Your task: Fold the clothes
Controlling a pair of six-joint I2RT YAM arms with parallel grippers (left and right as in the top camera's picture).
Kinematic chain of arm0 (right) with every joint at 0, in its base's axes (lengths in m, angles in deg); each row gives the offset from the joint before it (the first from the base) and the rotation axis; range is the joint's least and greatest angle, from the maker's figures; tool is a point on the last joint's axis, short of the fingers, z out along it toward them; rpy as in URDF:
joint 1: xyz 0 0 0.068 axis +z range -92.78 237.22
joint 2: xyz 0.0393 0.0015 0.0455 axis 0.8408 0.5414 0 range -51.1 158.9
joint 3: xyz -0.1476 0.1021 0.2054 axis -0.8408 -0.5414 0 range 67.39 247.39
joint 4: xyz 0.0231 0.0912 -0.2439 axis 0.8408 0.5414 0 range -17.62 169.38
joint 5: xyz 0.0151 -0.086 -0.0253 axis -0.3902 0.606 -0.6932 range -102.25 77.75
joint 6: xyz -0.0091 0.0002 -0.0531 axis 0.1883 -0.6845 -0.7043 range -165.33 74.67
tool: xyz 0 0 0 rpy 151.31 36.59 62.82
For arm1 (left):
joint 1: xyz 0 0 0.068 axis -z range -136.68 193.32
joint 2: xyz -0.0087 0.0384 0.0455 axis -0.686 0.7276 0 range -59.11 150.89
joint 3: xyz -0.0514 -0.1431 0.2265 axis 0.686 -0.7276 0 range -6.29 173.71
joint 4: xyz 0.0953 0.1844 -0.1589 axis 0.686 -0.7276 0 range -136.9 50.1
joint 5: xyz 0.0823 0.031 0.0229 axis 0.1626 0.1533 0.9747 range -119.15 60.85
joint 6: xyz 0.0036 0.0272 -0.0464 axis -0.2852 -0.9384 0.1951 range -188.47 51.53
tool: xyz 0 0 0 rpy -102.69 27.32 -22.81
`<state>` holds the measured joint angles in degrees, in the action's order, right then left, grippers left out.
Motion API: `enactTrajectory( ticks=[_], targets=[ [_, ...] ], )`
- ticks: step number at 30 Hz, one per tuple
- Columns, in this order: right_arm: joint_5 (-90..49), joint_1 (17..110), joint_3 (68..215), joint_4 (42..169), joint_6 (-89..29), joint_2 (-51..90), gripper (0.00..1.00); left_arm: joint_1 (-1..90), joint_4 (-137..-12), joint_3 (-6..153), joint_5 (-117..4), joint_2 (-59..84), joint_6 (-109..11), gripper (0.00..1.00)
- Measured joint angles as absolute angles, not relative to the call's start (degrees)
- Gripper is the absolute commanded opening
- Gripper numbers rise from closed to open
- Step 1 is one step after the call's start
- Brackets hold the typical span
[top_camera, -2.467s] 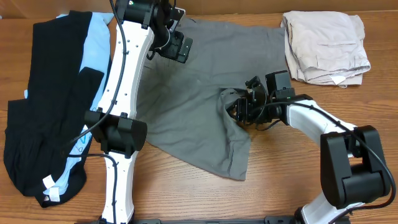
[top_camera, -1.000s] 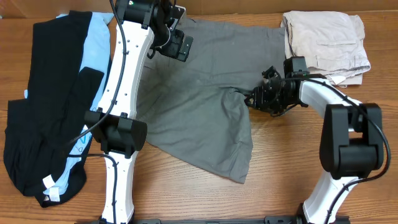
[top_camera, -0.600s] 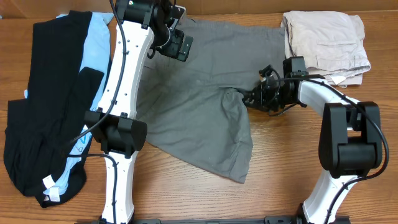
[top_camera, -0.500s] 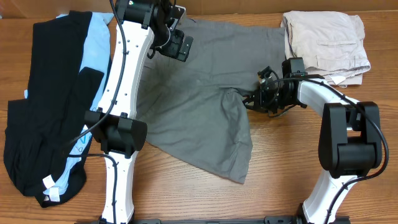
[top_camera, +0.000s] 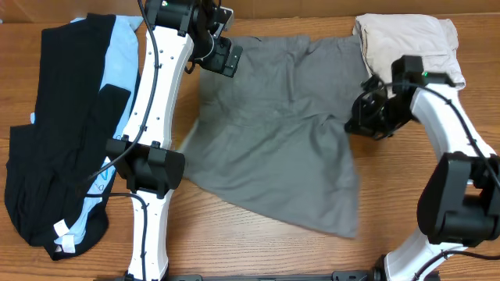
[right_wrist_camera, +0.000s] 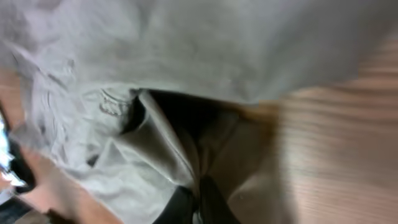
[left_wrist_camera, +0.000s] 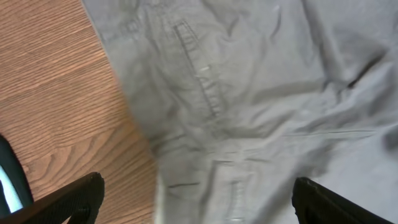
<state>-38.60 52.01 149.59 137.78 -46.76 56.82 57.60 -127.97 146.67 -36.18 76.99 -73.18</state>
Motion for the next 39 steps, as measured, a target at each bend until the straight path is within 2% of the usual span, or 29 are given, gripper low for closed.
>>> enactTrajectory(
  ticks=[6,7,9,10,11,13,18,22,27,28,32,33,36,38,39],
  targets=[
    [-26.5,54.3,153.0,140.6,-44.0,56.2,0.06,57.6,-128.0,146.7,-36.2,77.0,-73.2,0.99],
    [-23.8,55.0,153.0,141.4,-43.0,56.2,0.11,57.6,-128.0,146.7,-36.2,77.0,-73.2,0.99],
    [-20.7,55.8,153.0,142.3,-41.7,56.2,0.32,57.6,-128.0,146.7,-36.2,77.0,-73.2,0.99],
    [-18.2,56.2,153.0,143.1,-40.5,56.2,0.36,57.6,-128.0,146.7,-36.2,77.0,-73.2,0.99],
    [-16.7,56.3,153.0,143.7,-39.2,56.2,0.55,57.6,-128.0,146.7,-36.2,77.0,-73.2,0.99],
    [-10.8,56.1,153.0,144.8,-36.0,56.2,0.65,57.6,-128.0,146.7,-36.2,77.0,-73.2,0.99],
    [-7.0,54.7,153.0,145.4,-31.2,56.2,0.72,57.6,-128.2,145.6,-36.2,77.0,-73.2,0.99],
    [-11.6,52.9,153.4,145.4,-31.5,56.2,0.76,57.6,-127.6,141.2,-36.2,77.0,-73.2,0.99],
    [-17.6,52.9,153.9,145.3,-32.7,56.2,0.76,57.6,-120.7,130.7,-36.2,77.0,-73.4,0.98],
    [-18.3,52.9,153.9,145.3,-33.0,56.2,0.75,57.6,-119.4,128.8,-36.2,77.0,-73.4,0.96],
    [-20.4,52.9,153.9,145.4,-33.3,56.2,0.63,57.6,-115.6,123.2,-37.0,77.0,-74.0,0.7],
    [-20.9,52.9,153.9,145.3,-33.4,56.2,0.58,57.6,-114.7,122.0,-37.4,77.0,-74.2,0.57],
    [-22.4,52.9,154.0,144.5,-33.6,56.2,0.49,57.6,-111.5,117.6,-39.2,77.0,-74.6,0.29],
    [-23.7,52.9,154.0,143.9,-33.4,56.2,0.44,57.6,-109.6,114.6,-40.6,77.1,-74.6,0.19],
    [-24.2,52.9,154.0,143.7,-33.5,56.2,0.44,57.6,-108.5,113.0,-41.3,77.1,-74.7,0.17]
  ],
)
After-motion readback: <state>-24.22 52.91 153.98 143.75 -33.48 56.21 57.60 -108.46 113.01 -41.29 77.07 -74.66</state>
